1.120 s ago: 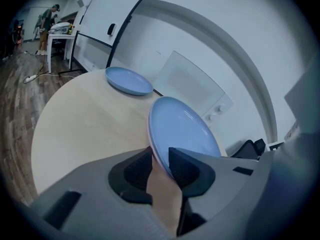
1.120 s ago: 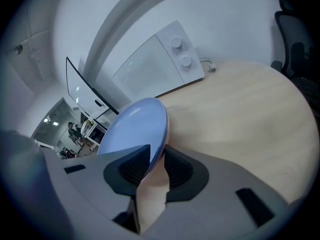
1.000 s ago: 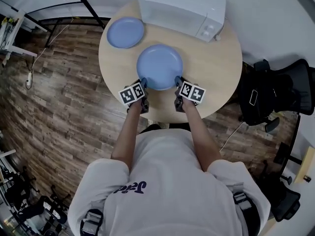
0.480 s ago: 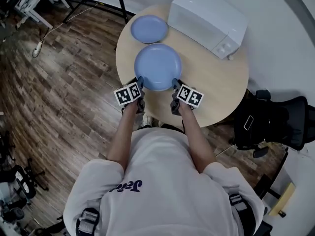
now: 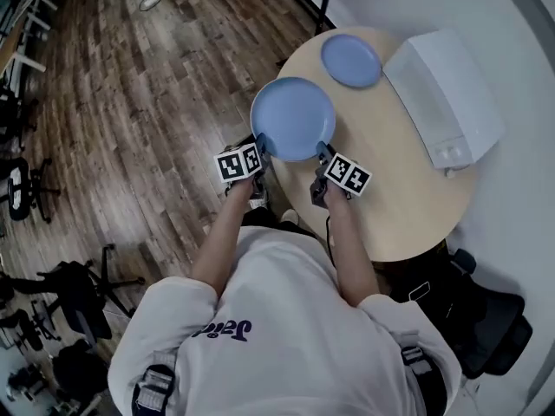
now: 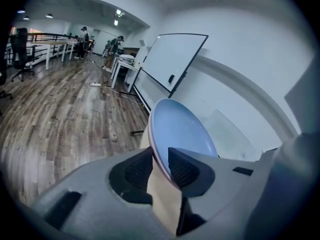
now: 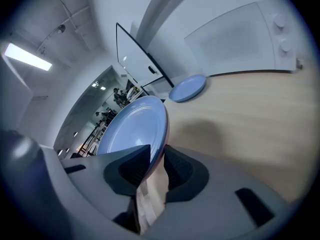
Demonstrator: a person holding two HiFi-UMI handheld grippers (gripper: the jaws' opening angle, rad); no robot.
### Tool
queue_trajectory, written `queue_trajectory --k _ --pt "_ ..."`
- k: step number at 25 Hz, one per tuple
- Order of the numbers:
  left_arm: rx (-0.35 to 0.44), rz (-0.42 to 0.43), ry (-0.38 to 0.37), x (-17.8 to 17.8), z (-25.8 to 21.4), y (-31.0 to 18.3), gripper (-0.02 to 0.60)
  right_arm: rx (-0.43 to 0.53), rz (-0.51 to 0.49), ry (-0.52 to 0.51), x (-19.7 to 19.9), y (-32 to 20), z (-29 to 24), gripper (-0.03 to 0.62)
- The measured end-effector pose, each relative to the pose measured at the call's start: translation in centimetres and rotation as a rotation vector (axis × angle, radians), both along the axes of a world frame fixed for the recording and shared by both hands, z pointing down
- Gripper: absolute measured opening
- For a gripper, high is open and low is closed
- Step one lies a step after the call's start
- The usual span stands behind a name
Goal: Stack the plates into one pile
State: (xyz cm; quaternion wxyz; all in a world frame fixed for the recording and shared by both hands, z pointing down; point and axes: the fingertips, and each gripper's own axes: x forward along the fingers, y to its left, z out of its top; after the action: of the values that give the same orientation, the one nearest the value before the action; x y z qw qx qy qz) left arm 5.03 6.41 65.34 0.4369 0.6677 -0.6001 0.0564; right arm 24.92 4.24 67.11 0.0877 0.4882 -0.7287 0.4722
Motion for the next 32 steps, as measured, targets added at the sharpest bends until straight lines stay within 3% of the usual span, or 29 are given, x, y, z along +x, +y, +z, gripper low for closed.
queue_trajectory --k 7,14,19,23,32 --pt "0.052 -0.276 0.019 -13.6 -1.2 4.4 0.104 0.006 -0.277 -0.001 -15.1 -1.0 -0.6 0.095" --pt "0.053 -0.409 0.038 -26.7 0.7 7.2 0.104 0.022 -0.419 0.017 -29.4 -0.9 0.7 0.095" --pt "0.056 -0.437 0.036 -36.1 0.7 7.1 0.104 0.02 -0.444 -0.014 -39.1 -1.6 0.6 0.095" --pt "0.083 -0.416 0.046 -41.4 0.0 6.0 0.104 0.03 -0.429 -0.022 -44.3 -2.2 0.1 0.095" --pt "0.086 -0.352 0.088 -45.8 0.1 -1.1 0.101 0.048 -0.36 0.005 -47.9 -8.5 -0.6 0.094"
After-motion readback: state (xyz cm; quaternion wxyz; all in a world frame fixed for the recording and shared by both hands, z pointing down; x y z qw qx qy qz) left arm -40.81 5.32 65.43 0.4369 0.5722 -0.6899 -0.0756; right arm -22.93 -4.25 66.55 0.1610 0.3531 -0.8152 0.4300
